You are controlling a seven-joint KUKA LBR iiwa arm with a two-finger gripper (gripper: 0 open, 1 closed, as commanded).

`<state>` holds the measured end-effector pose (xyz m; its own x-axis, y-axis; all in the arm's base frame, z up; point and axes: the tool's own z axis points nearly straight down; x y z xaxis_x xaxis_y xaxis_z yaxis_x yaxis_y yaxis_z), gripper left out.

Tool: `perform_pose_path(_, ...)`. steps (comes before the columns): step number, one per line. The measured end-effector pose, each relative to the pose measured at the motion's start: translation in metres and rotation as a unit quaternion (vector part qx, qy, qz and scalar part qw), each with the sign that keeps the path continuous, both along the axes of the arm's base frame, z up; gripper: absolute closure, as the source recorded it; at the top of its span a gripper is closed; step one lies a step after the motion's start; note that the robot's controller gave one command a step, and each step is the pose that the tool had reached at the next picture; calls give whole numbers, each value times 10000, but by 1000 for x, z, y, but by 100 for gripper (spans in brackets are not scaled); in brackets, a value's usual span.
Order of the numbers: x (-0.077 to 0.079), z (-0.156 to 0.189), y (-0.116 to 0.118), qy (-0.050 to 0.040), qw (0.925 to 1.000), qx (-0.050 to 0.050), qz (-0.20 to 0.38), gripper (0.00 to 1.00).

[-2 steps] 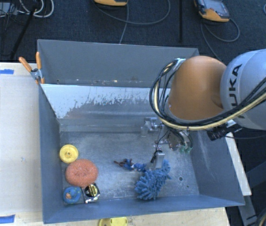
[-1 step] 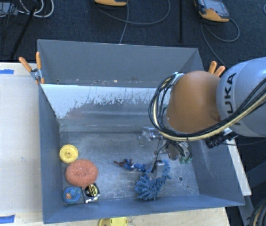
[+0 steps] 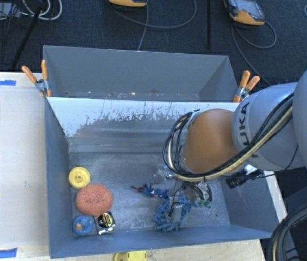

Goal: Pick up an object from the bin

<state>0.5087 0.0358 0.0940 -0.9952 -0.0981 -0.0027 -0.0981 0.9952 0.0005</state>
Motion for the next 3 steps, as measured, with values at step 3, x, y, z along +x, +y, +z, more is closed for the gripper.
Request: perform_pose_path(3,31,158,-32,-30,9971,-6,757,100)
